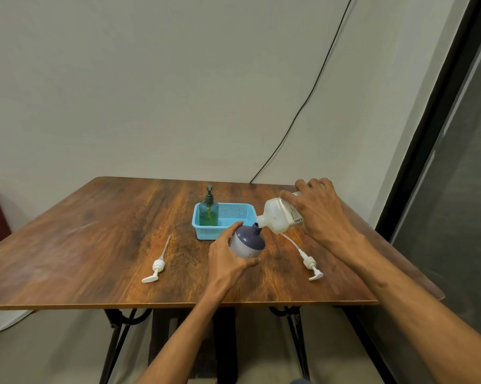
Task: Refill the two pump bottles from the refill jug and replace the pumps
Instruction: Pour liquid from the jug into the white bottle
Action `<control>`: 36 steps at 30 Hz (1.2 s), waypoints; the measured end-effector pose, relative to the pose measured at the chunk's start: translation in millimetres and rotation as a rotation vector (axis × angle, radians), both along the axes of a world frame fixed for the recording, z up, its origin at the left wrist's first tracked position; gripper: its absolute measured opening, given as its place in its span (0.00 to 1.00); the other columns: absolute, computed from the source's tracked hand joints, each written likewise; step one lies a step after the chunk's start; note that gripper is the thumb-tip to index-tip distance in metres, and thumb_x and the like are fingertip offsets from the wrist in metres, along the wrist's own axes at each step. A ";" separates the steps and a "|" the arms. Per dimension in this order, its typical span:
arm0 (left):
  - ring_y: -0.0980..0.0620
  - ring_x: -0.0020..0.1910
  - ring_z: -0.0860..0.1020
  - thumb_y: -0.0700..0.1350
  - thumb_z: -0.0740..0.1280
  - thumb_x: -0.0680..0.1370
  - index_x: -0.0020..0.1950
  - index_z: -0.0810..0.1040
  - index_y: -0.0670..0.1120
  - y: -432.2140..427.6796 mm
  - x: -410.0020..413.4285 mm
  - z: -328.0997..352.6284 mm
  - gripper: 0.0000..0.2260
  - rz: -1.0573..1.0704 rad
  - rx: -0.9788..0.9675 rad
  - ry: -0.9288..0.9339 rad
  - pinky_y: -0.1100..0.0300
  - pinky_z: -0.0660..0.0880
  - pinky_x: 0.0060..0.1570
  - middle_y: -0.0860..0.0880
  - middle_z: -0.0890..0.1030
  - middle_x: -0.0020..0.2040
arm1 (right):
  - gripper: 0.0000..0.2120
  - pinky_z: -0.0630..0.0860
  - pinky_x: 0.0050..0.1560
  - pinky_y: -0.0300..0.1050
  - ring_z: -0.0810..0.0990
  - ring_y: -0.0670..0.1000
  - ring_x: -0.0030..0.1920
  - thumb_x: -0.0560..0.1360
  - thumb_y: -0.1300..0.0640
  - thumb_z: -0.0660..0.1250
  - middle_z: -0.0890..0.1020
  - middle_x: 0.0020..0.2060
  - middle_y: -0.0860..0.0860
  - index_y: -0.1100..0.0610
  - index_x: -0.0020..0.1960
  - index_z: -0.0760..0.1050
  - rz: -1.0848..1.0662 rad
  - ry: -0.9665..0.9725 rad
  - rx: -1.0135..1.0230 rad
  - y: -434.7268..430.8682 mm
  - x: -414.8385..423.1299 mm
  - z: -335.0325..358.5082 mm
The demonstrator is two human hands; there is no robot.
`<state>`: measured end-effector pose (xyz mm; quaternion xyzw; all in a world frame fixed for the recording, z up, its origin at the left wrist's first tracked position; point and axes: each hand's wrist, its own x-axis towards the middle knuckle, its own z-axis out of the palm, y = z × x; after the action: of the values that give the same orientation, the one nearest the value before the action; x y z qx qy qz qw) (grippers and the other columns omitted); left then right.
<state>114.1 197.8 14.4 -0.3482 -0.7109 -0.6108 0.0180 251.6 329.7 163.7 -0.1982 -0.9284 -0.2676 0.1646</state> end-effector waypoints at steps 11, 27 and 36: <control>0.51 0.61 0.78 0.48 0.84 0.58 0.69 0.74 0.45 -0.8 -1.2 -1.4 0.42 0.001 -0.012 -0.004 0.48 0.77 0.62 0.48 0.78 0.65 | 0.29 0.64 0.66 0.57 0.73 0.59 0.62 0.72 0.47 0.73 0.74 0.64 0.57 0.48 0.71 0.69 0.018 -0.005 0.005 -1.3 -1.3 0.6; 0.52 0.61 0.77 0.46 0.85 0.57 0.69 0.74 0.45 -1.1 1.8 -0.1 0.42 -0.001 0.005 -0.007 0.52 0.78 0.62 0.49 0.78 0.64 | 0.28 0.65 0.64 0.58 0.74 0.60 0.59 0.70 0.51 0.75 0.75 0.61 0.58 0.50 0.68 0.72 0.044 -0.005 0.024 -4.5 -1.7 6.3; 0.52 0.61 0.77 0.46 0.85 0.58 0.69 0.73 0.45 -1.2 0.8 -0.6 0.42 0.002 -0.004 -0.022 0.50 0.77 0.62 0.48 0.78 0.65 | 0.30 0.66 0.63 0.58 0.75 0.60 0.59 0.68 0.46 0.77 0.76 0.61 0.58 0.48 0.67 0.72 0.038 -0.014 0.077 -0.5 -7.1 4.8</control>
<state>115.0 196.6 13.7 -0.3406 -0.7127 -0.6132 0.0100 244.5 329.2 168.5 -0.1721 -0.9223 -0.3012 0.1707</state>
